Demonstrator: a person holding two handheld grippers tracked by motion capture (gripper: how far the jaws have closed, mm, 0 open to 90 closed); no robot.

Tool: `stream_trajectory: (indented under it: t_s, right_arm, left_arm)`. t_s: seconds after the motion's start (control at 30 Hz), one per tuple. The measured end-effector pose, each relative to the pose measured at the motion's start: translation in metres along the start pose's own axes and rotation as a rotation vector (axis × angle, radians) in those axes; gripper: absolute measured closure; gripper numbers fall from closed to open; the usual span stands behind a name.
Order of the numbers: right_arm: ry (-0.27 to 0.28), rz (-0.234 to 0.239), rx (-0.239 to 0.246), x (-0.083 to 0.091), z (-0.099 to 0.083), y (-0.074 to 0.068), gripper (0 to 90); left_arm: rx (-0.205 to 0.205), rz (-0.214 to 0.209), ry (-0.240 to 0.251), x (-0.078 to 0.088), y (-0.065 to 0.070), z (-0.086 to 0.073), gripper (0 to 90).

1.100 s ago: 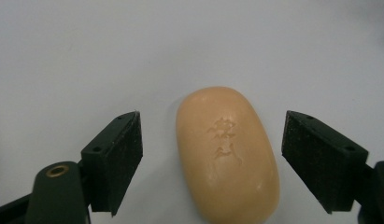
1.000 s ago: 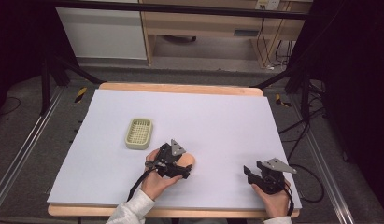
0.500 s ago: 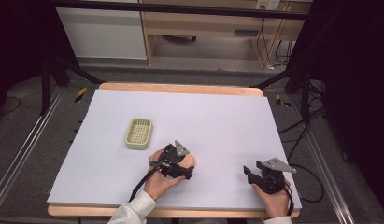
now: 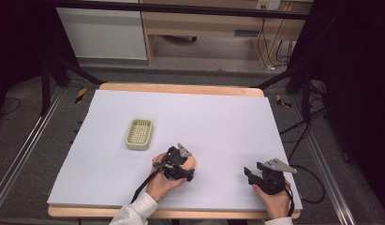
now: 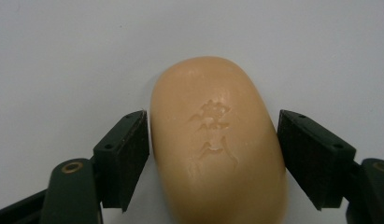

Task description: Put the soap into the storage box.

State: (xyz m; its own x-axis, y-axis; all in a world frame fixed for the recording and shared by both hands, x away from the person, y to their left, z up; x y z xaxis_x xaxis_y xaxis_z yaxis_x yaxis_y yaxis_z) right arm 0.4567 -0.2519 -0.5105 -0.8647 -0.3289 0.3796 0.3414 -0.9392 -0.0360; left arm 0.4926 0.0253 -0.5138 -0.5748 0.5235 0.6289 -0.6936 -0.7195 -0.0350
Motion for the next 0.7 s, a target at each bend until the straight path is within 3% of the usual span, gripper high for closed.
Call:
stream_trajectory:
  t_s: [0.7]
  right_arm:
    - [-0.005, 0.003, 0.007, -0.0009, -0.0010, -0.0008, 42.3]
  left_arm:
    - [0.031, 0.000, -0.012, -0.0028, -0.0001, -0.0034, 28.7]
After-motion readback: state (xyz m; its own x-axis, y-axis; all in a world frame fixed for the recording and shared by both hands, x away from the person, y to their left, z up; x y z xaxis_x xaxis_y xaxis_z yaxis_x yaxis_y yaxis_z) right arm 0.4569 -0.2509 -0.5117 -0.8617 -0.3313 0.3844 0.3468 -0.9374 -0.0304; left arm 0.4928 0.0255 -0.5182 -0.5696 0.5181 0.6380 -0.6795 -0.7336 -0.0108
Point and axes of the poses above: each handheld gripper's, and its own axes: x roughly backward along the jaws, z roughly out of its top, y roughly to its right, the point moved 6 cm from there along -x, roughly forward along the jaws, and after that the axes turned 13 degrees about y, right-handed, at the moved point
